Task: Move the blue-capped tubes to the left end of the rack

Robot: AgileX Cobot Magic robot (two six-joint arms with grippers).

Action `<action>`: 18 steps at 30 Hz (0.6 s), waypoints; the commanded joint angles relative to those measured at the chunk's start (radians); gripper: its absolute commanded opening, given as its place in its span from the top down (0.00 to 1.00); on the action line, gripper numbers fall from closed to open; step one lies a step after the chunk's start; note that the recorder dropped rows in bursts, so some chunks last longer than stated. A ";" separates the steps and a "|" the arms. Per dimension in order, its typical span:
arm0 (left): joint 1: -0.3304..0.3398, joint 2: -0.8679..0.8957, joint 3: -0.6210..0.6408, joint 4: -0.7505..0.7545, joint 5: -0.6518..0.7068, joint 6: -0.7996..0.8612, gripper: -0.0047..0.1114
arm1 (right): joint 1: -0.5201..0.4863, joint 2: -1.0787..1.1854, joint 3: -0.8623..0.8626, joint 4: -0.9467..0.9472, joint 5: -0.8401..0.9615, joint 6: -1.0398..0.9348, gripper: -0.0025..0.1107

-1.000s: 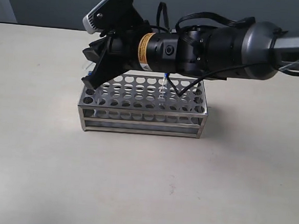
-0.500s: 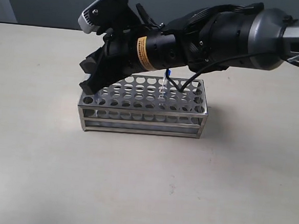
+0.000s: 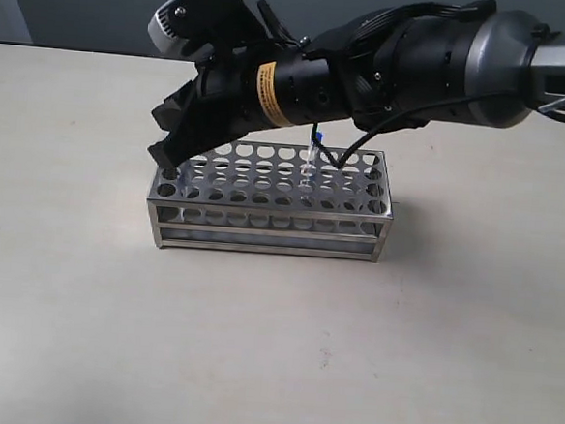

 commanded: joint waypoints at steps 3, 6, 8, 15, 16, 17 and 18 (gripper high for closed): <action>-0.009 -0.004 0.003 -0.004 0.003 -0.002 0.96 | -0.004 0.037 -0.005 -0.001 -0.004 0.004 0.99; -0.009 -0.004 0.003 -0.004 0.003 -0.002 0.96 | -0.004 0.035 -0.005 -0.001 0.007 0.002 0.99; -0.009 -0.004 0.003 -0.004 0.003 -0.002 0.96 | -0.004 0.031 -0.005 -0.001 0.015 0.002 0.99; -0.009 -0.004 0.003 -0.004 0.003 -0.002 0.96 | -0.055 0.013 0.005 -0.001 -0.028 0.005 0.99; -0.009 -0.004 0.003 -0.004 0.003 -0.002 0.96 | -0.062 0.013 0.005 -0.001 -0.046 0.005 0.99; -0.009 -0.004 0.003 -0.004 0.003 -0.002 0.96 | -0.067 0.013 0.005 -0.001 -0.064 0.005 0.99; -0.009 -0.004 0.003 -0.004 0.003 -0.002 0.96 | -0.069 0.013 0.005 -0.001 -0.082 0.005 0.99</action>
